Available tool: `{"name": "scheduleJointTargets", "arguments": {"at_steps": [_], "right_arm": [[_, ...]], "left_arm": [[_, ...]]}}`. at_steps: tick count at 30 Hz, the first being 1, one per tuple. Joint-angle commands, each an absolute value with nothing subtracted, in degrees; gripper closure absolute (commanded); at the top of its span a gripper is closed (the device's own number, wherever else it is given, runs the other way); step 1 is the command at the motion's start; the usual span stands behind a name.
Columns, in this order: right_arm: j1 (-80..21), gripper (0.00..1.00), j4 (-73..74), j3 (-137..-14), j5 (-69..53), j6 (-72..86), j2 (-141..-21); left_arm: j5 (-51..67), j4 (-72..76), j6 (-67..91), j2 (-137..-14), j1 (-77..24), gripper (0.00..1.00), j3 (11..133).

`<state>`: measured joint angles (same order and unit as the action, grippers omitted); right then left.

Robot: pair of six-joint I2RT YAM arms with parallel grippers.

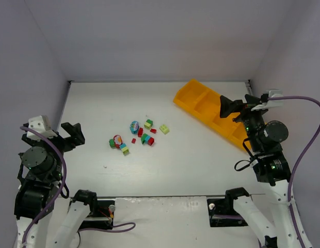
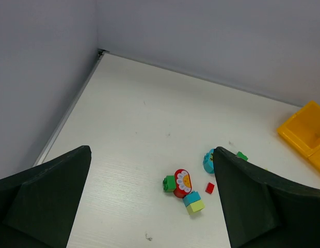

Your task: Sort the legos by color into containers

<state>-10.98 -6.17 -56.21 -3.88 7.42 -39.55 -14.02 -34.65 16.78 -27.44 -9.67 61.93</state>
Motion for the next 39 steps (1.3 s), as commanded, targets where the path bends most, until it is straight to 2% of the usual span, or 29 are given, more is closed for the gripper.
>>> {"name": "scheduleJointTargets", "arguments": {"at_steps": [1,8,13,22,33,39], "right_arm": [[-11.5,0.00,-10.5,-56.9,-4.1,6.7,-40.4],[-11.5,0.00,-10.4,-56.3,-4.7,7.2,-41.4],[-11.5,0.00,-9.8,-54.9,-0.5,14.0,-43.2],[-11.7,0.00,-9.0,-53.7,-7.6,15.0,-50.1],[-14.6,0.02,-7.3,-54.1,-12.0,16.4,-59.3],[-15.6,0.02,-7.0,-53.6,-12.9,18.2,-61.7]], "left_arm": [[-14.3,-31.7,17.5,-28.8,-9.8,0.04,62.2],[-14.9,-32.0,17.8,-29.4,-9.8,0.04,61.6],[-16.8,-32.0,18.5,-31.3,-9.8,0.04,60.4],[-16.4,-31.3,26.6,-40.0,-9.8,0.04,58.8],[-2.5,-28.2,33.5,-65.4,-9.6,0.04,59.2],[0.0,-26.2,36.6,-77.9,-9.5,0.04,60.6]]}}
